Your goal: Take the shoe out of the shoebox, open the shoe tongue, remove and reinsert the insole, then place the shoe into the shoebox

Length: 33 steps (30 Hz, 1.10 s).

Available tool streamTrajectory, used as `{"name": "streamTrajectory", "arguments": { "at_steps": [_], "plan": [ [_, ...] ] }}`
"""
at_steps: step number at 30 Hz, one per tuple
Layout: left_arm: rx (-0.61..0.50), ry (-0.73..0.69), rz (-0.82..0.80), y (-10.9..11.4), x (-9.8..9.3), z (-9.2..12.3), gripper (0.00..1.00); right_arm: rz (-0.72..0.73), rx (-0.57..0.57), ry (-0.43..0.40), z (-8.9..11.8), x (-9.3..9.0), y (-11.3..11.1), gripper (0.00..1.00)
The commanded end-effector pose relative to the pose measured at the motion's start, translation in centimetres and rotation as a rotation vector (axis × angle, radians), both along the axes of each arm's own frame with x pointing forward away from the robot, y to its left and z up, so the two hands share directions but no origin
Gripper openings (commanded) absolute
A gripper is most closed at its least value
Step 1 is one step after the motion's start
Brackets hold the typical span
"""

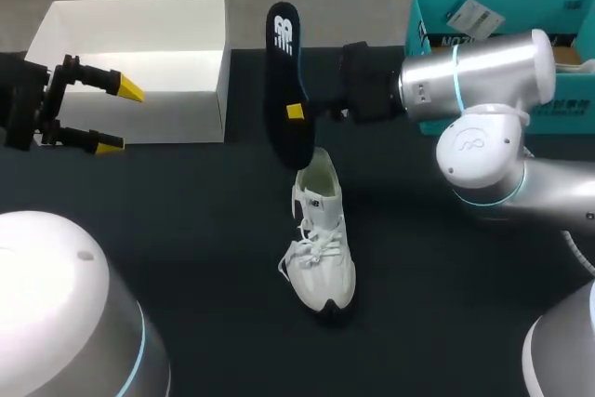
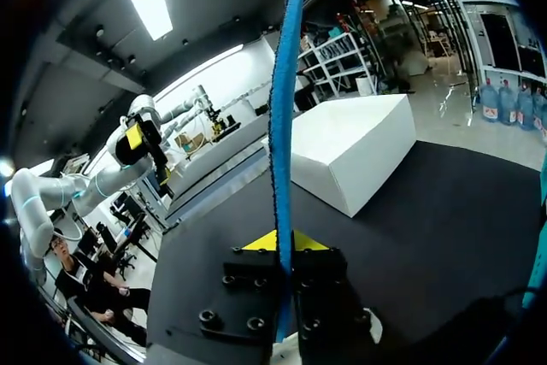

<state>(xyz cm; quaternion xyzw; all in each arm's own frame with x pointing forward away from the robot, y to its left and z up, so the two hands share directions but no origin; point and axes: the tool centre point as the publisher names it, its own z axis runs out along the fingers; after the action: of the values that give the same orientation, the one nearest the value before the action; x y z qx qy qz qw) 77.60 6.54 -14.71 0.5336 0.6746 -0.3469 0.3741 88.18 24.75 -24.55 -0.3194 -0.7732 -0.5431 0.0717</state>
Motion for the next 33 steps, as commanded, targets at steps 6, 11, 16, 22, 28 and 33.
{"name": "streamTrajectory", "arguments": {
  "at_steps": [6, 11, 16, 22, 28, 33],
  "plan": [
    [0.005, 0.002, 0.000, 0.0, -0.1, 0.1, 1.00, 0.012, -0.012, 0.012, -1.8, 0.1, 0.6, 0.00],
    [0.005, 0.002, 0.000, 0.0, -0.1, 0.1, 1.00, 0.013, -0.029, 0.037, -2.7, -1.3, 0.0, 0.00],
    [0.005, 0.002, 0.000, 0.0, -0.1, 0.1, 1.00, -0.001, -0.027, 0.052, -3.1, -2.1, -0.6, 0.00],
    [0.005, 0.002, 0.000, 0.0, -0.1, 0.1, 1.00, -0.023, -0.030, 0.046, -3.0, -2.1, -1.6, 0.00],
    [0.005, 0.002, 0.000, 0.0, -0.1, 0.1, 1.00, -0.086, -0.018, 0.045, -3.0, -1.3, -4.1, 0.00],
    [0.005, 0.002, 0.000, 0.0, -0.1, 0.1, 1.00, -0.108, -0.015, 0.037, -2.8, -1.2, -5.5, 0.00]
  ]
}}
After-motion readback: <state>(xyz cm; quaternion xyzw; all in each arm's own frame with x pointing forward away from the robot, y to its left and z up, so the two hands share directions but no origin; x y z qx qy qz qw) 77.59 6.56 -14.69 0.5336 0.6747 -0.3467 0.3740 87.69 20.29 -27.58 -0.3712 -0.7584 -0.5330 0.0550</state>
